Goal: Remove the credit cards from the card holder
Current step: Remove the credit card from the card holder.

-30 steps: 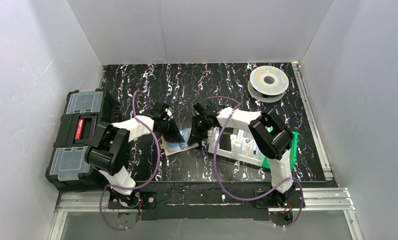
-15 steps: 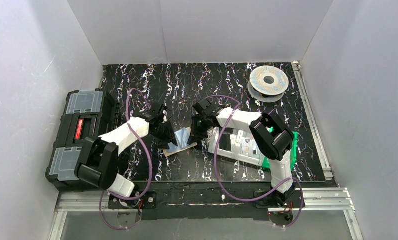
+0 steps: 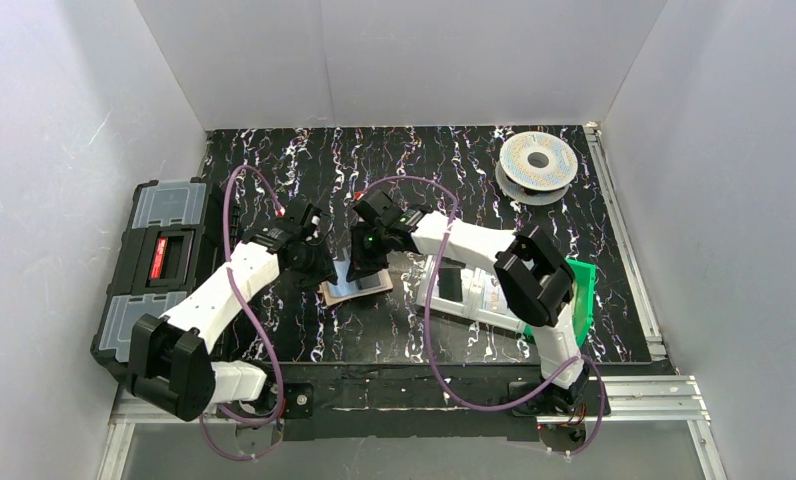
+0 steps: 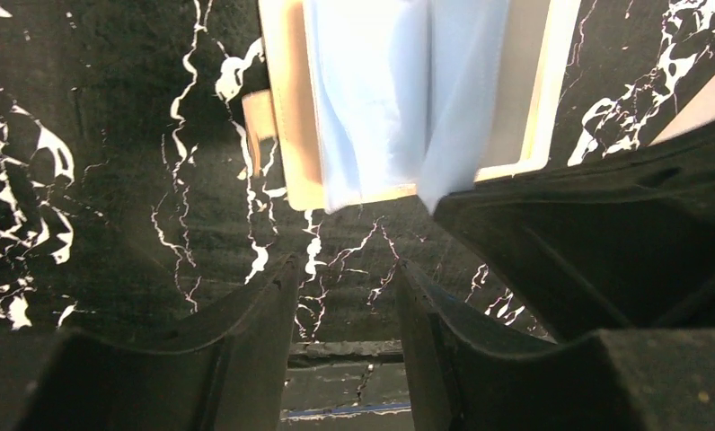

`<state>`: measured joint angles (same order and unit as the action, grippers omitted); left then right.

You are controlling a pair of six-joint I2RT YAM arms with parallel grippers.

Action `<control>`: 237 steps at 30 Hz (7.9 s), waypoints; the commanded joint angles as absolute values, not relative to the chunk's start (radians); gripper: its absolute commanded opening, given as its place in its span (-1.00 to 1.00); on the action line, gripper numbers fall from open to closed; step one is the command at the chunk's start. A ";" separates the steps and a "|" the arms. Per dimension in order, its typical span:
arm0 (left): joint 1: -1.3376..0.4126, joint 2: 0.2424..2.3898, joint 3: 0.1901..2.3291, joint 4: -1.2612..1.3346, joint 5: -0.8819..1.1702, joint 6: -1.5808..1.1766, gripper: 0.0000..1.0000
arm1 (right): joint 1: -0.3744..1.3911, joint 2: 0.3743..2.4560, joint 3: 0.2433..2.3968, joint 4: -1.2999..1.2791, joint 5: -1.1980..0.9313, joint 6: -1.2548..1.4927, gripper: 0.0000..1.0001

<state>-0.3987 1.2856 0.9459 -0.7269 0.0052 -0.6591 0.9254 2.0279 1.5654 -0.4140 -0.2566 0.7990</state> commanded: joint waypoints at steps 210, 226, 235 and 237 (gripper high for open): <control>-0.222 1.375 0.571 -0.184 0.404 -0.800 -1.00 | 0.868 2.228 1.602 -0.652 -0.143 0.691 -0.31; -0.213 1.393 0.523 -0.014 0.494 -0.867 -0.62 | 0.867 2.244 1.608 -0.658 -0.150 0.680 -0.59; -0.213 1.453 0.514 0.063 0.512 -0.887 -0.65 | 0.867 2.252 1.615 -0.666 -0.150 0.675 -0.60; -0.213 1.461 0.515 0.061 0.511 -0.885 -0.65 | 0.867 2.254 1.617 -0.666 -0.152 0.676 -0.61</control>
<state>-0.2180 1.4463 0.5293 0.0448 0.5018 -0.8863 0.8650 2.1696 1.6382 -0.6487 -0.2390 0.7025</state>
